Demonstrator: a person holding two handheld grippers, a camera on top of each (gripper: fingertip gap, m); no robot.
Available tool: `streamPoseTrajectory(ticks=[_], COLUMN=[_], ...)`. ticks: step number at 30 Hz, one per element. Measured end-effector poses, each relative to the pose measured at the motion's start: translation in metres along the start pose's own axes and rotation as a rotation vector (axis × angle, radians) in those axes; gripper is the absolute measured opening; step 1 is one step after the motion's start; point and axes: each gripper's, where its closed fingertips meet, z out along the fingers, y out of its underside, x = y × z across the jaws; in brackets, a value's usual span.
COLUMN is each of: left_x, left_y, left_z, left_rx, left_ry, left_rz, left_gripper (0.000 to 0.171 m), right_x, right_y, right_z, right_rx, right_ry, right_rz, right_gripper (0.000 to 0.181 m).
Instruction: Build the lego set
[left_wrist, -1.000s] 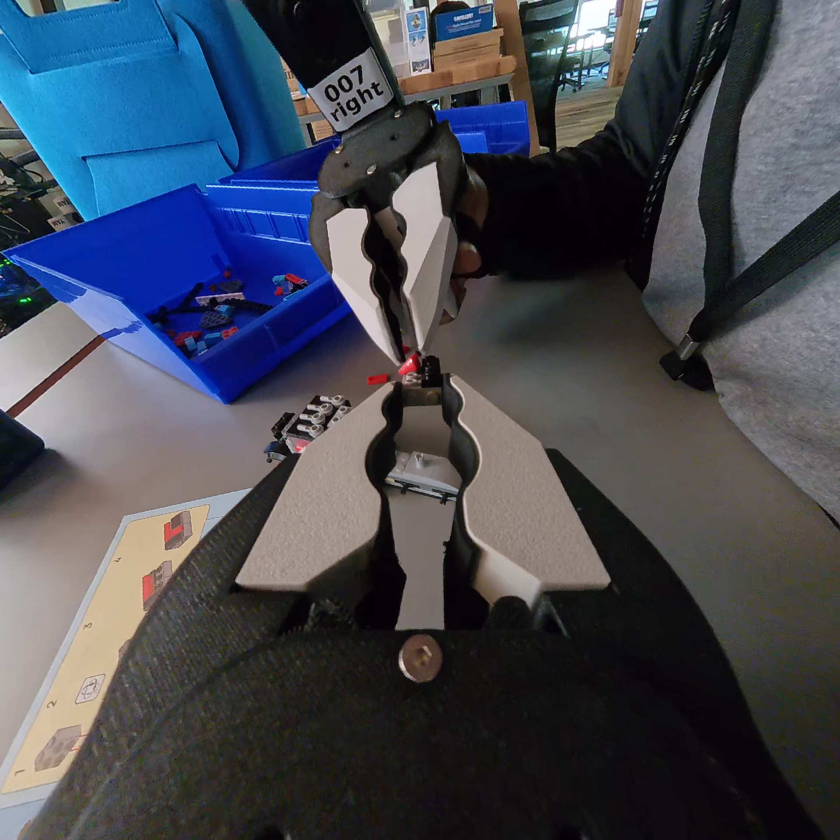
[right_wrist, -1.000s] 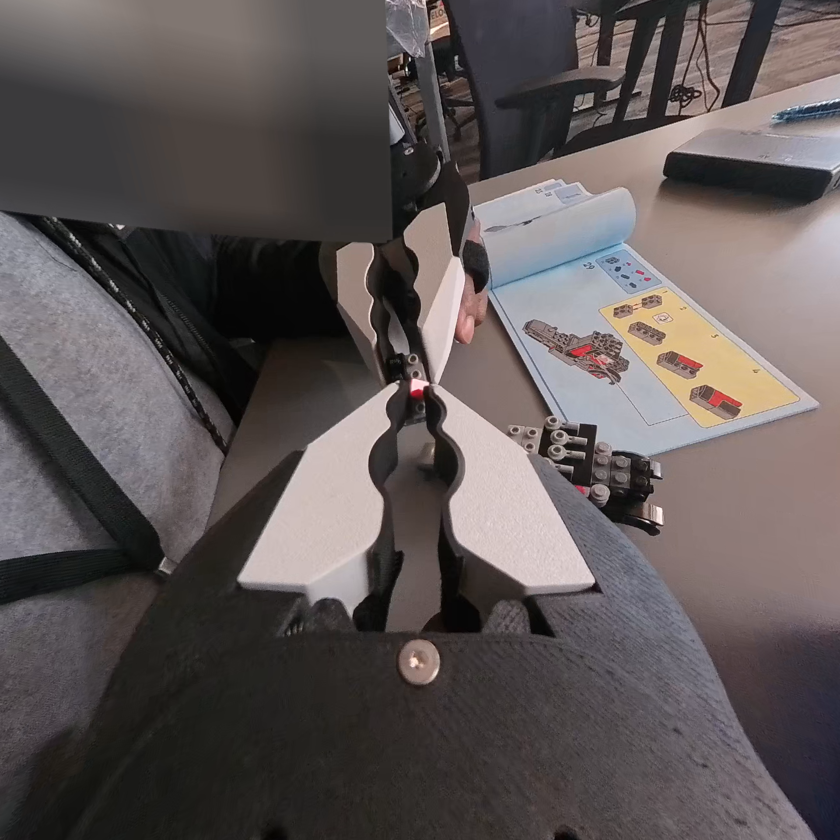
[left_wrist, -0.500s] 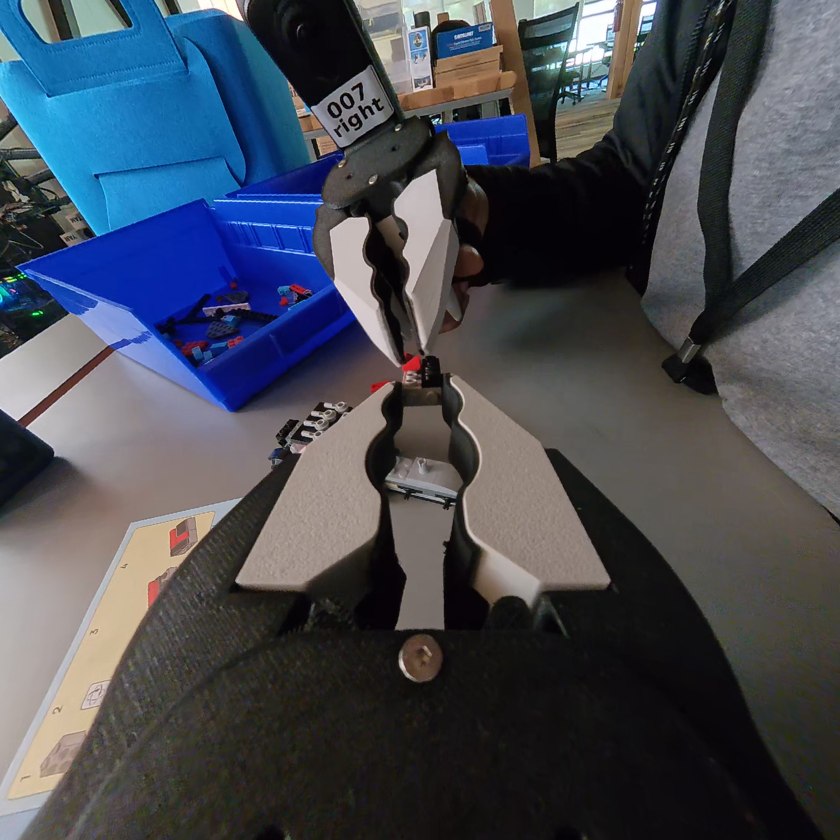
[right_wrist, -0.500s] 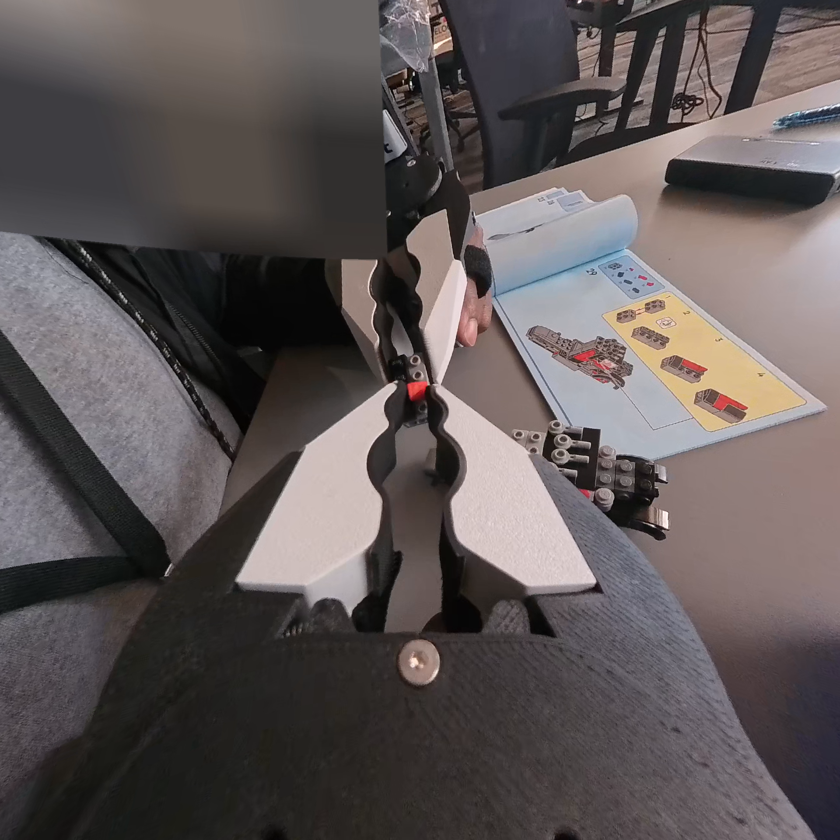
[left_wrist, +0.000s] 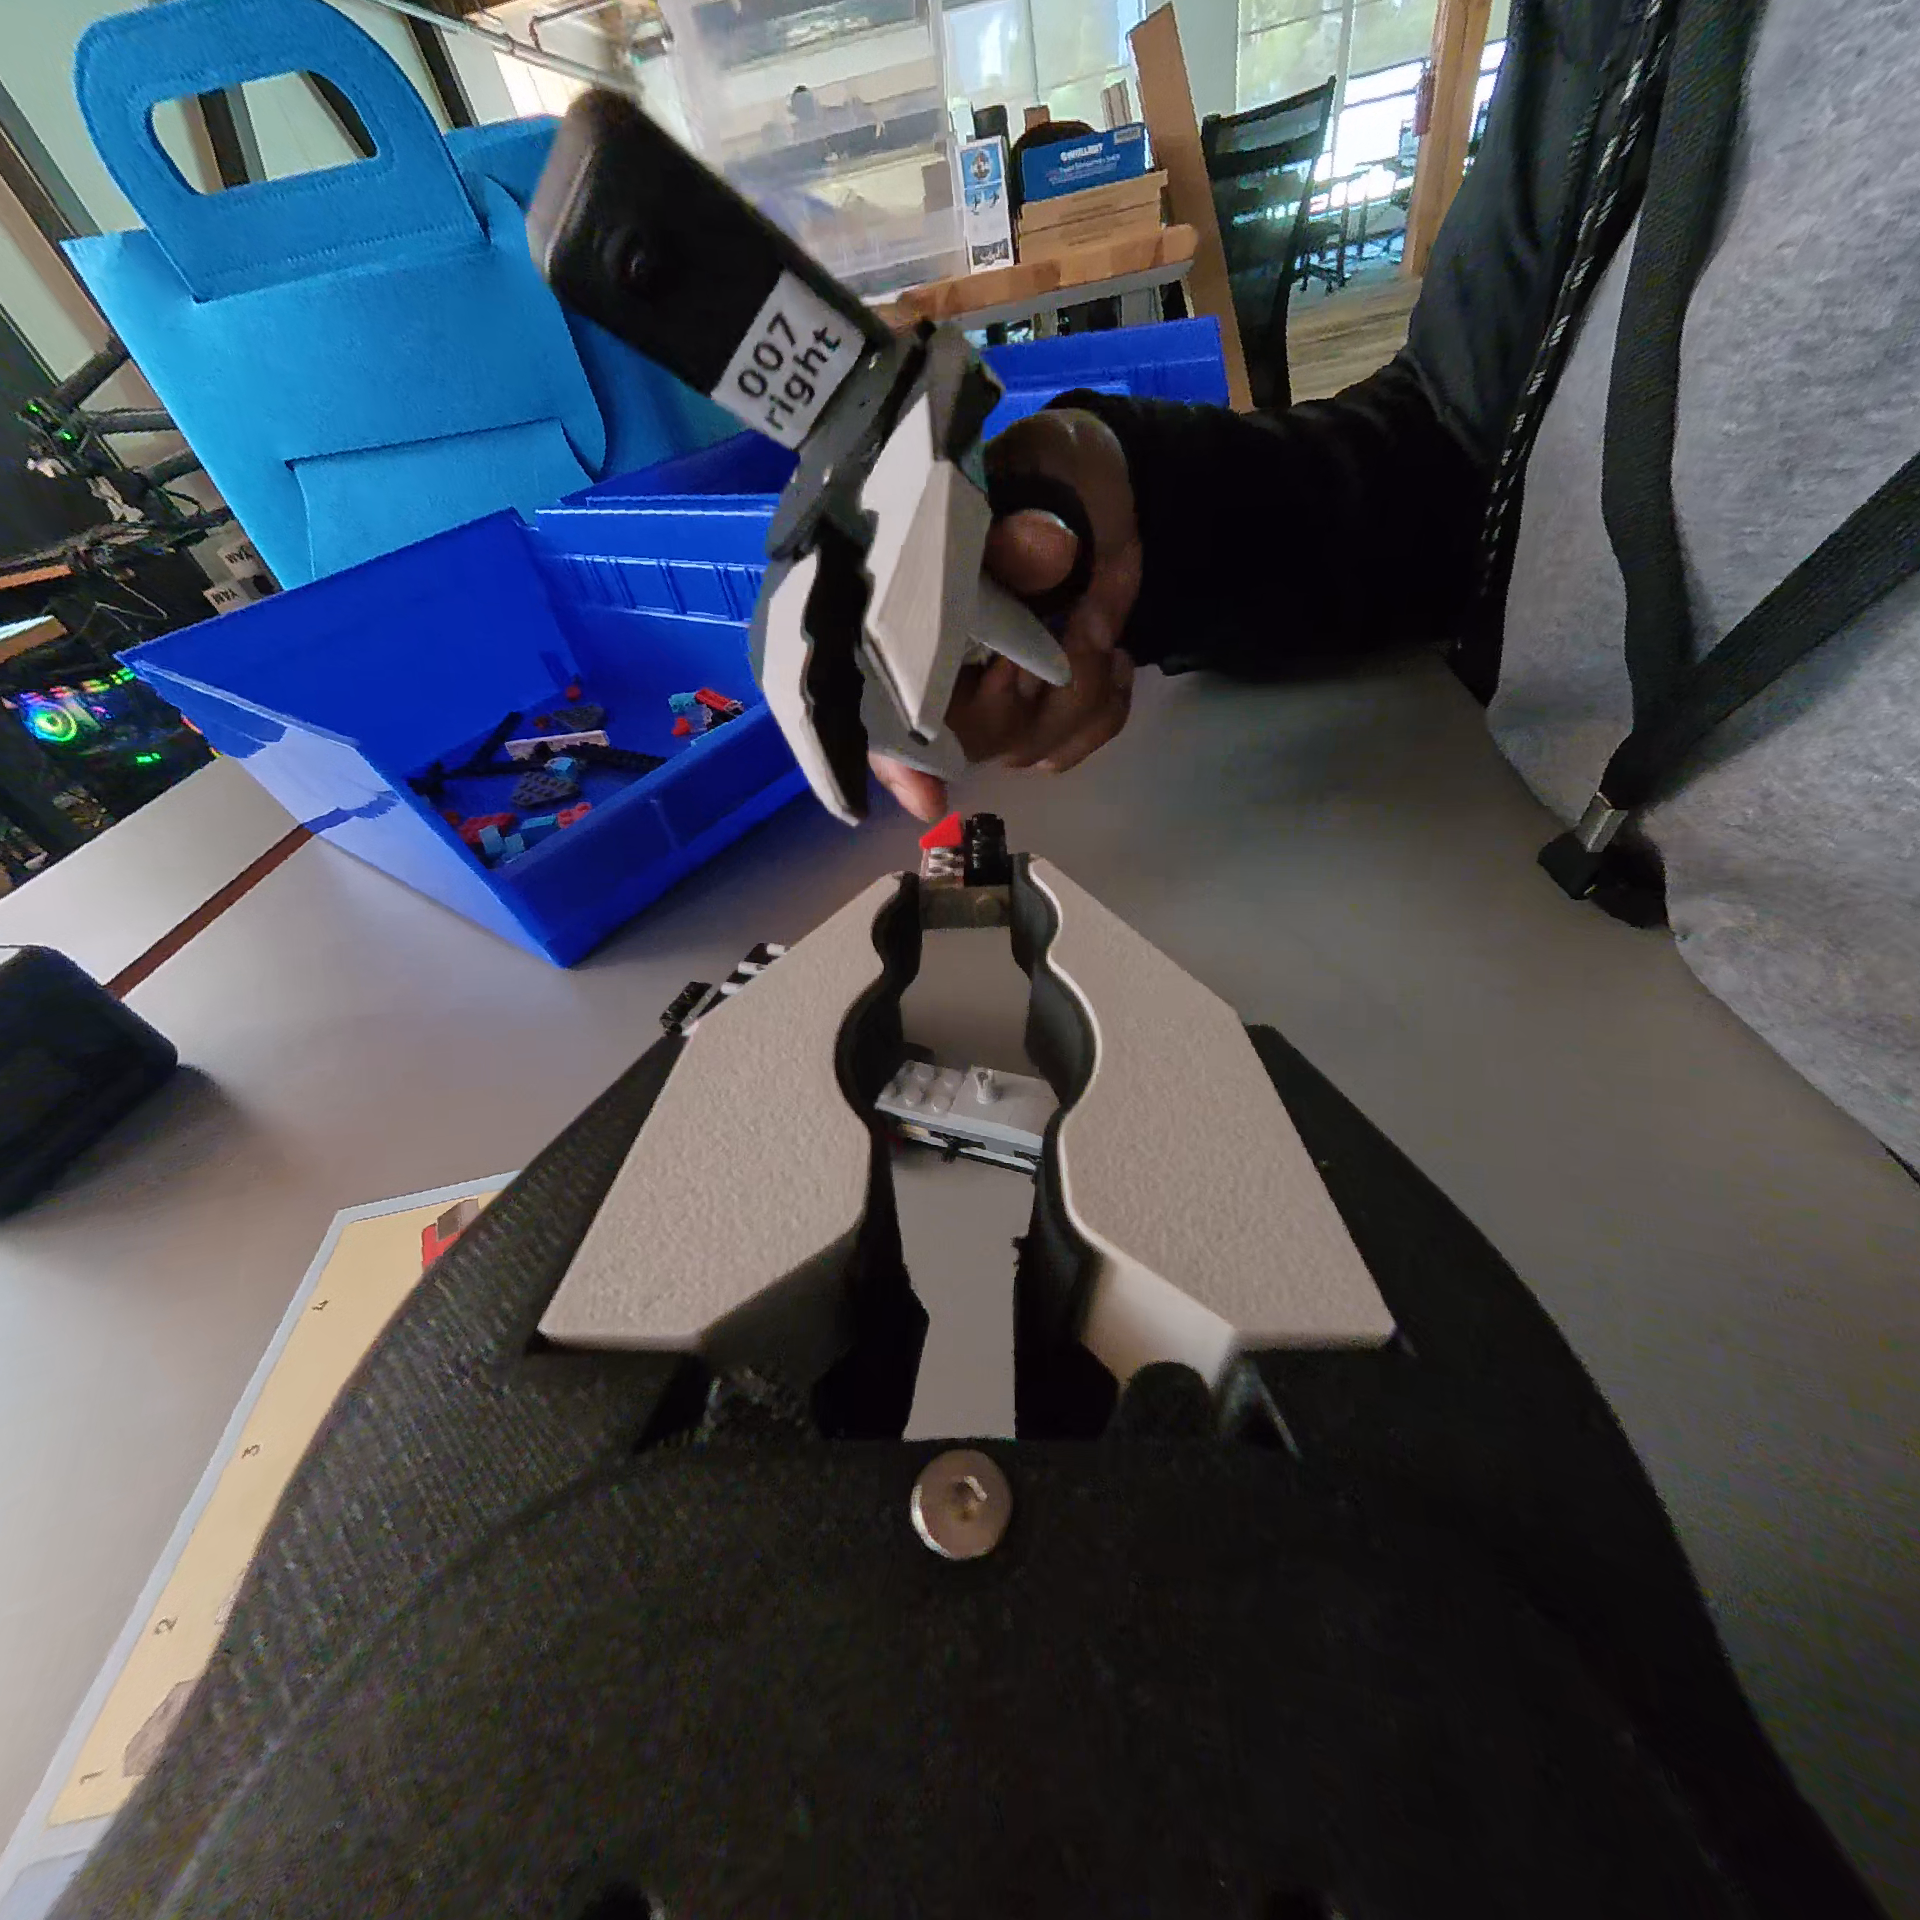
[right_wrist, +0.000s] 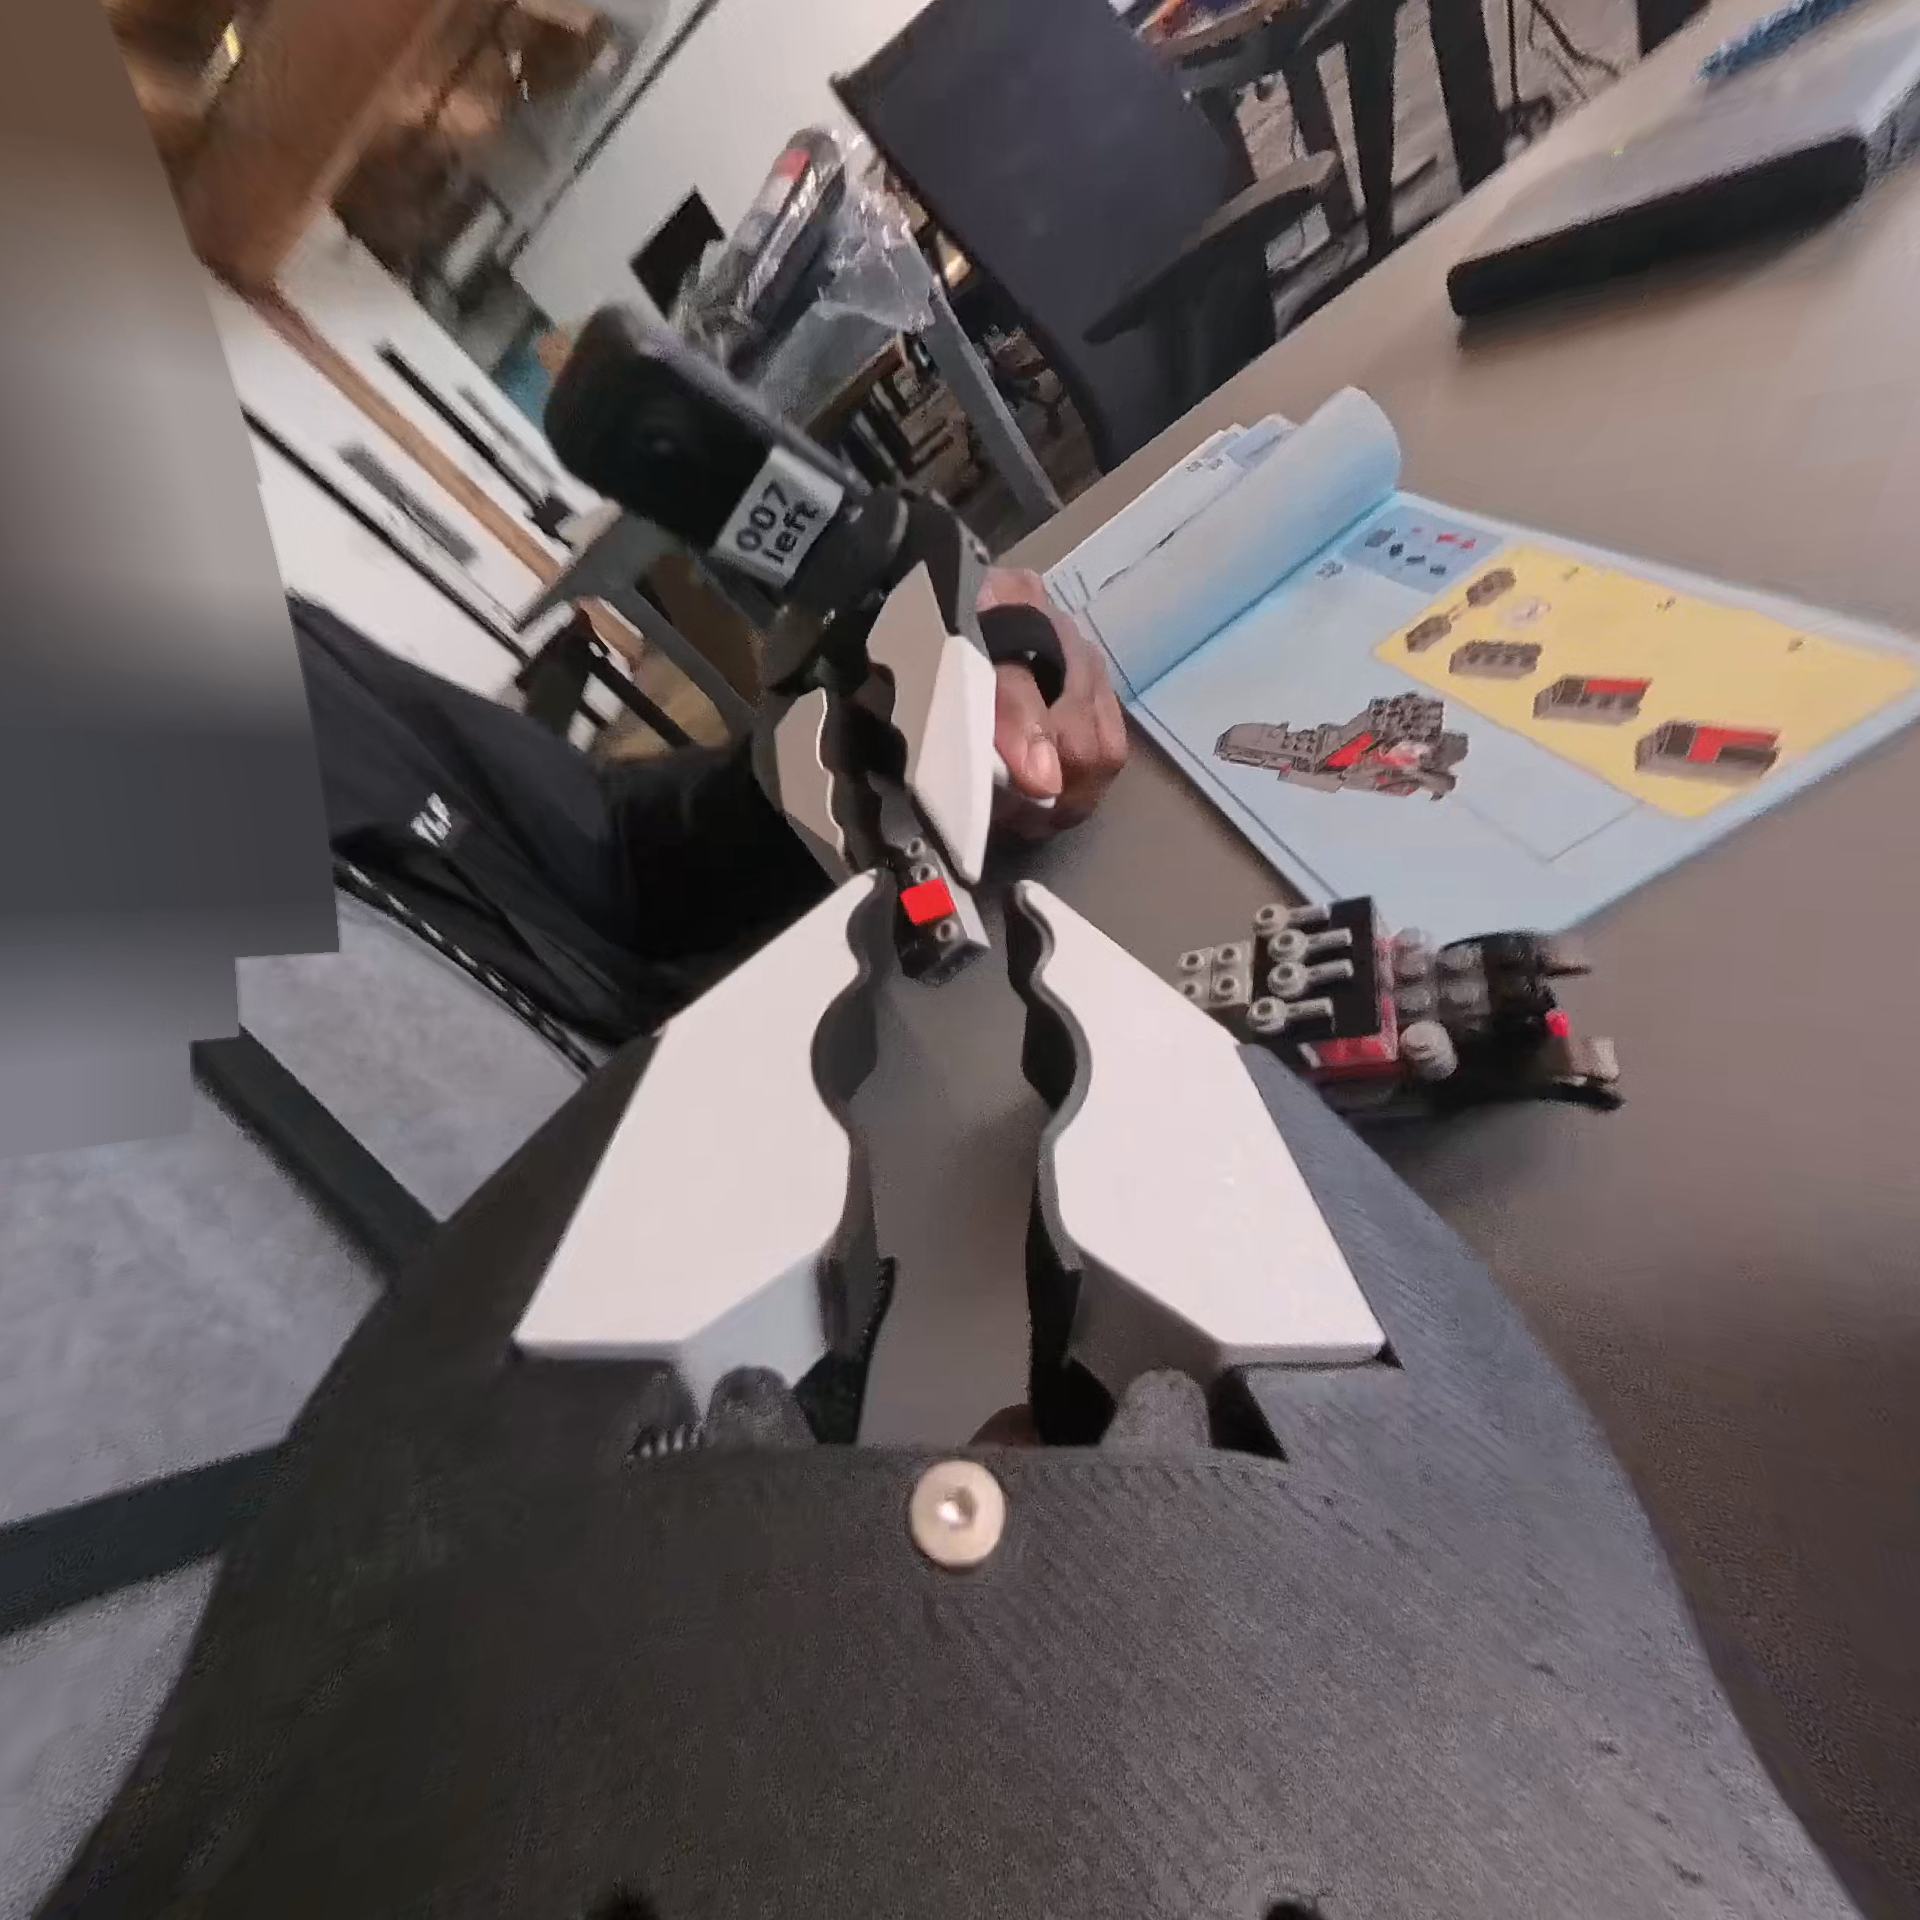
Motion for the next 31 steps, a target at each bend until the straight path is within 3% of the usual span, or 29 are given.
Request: streamPoseTrajectory(ticks=[4, 10, 31], left_x=[0.000, 0.000, 0.005], left_y=[-0.004, -0.011, -0.011], left_z=[-0.001, -0.004, -0.003], left_rx=[0.029, 0.073, 0.053], left_ry=[-0.006, -0.015, -0.038], left_rz=[0.010, 0.042, 0.151], left_gripper=[0.016, 0.017, 0.017], right_x=[-0.001, -0.003, -0.014], right_y=[-0.002, 0.002, 0.011], right_z=[0.003, 0.005, 0.015], right_rx=[0.052, 0.062, 0.052], right_ry=[-0.049, -0.108, -0.226], right_rz=[0.229, 0.377, 0.490], right_gripper=[0.030, 0.032, 0.024])
